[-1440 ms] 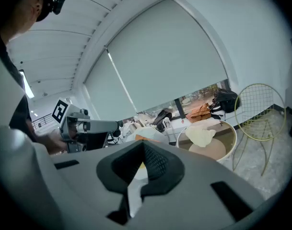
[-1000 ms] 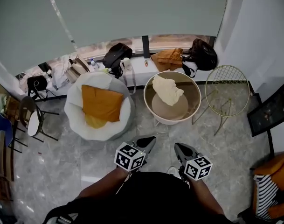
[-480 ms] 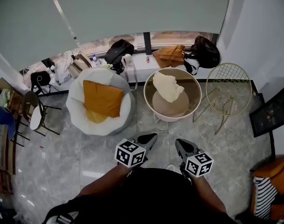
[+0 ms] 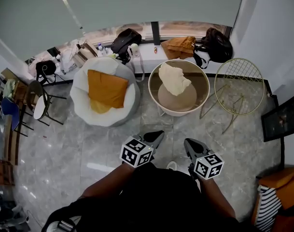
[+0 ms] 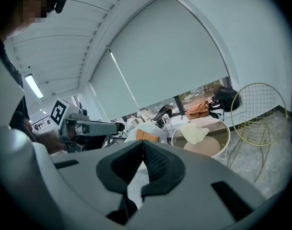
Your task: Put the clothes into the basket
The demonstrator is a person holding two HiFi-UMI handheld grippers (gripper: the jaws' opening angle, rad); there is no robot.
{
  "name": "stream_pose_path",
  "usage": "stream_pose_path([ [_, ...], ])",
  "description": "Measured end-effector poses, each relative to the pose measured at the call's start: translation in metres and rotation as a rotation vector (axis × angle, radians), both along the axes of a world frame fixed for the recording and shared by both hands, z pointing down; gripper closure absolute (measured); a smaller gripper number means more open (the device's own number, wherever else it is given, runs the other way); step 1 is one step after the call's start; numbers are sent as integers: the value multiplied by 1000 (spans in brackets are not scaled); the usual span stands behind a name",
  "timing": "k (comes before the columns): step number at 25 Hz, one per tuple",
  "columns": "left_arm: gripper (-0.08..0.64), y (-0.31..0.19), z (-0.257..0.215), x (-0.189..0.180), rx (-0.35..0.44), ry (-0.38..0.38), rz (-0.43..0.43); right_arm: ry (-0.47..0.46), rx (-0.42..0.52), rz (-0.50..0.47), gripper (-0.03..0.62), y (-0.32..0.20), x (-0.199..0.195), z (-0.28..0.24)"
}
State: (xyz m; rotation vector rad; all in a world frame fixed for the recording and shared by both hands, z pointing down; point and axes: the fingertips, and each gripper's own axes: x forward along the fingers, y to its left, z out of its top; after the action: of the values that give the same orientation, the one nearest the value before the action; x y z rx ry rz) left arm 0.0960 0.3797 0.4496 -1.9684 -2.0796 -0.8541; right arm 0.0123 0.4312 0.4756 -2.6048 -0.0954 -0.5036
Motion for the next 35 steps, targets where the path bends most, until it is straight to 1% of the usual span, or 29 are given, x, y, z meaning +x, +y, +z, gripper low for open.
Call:
stream_pose_path([
  [3,559,-2,6,-5,30,-1,-21,-22,-3,-26,577,5,-5,9],
  [5,559,-6,15,-12,70,-10,-5,-31,11,-36,576,6,-5,15],
  [8,558,-8,25,-15,116,5,19,-27,30,-50,576,6,0,20],
  [13,559,4,23,10,105,-3,5,-32,29,-63,577,12,25,21],
  [16,560,12,25,33,109,-4,16,-32,16,-58,576,19,47,15],
  [19,558,28,23,59,98,-19,32,-53,3,-46,575,32,70,14],
  [24,559,52,13,116,69,-27,65,-111,31,-10,575,53,123,16],
  [29,559,56,22,178,83,-31,67,-138,40,24,575,62,175,21],
  [35,558,51,23,231,85,-20,96,-140,41,67,575,64,222,19],
])
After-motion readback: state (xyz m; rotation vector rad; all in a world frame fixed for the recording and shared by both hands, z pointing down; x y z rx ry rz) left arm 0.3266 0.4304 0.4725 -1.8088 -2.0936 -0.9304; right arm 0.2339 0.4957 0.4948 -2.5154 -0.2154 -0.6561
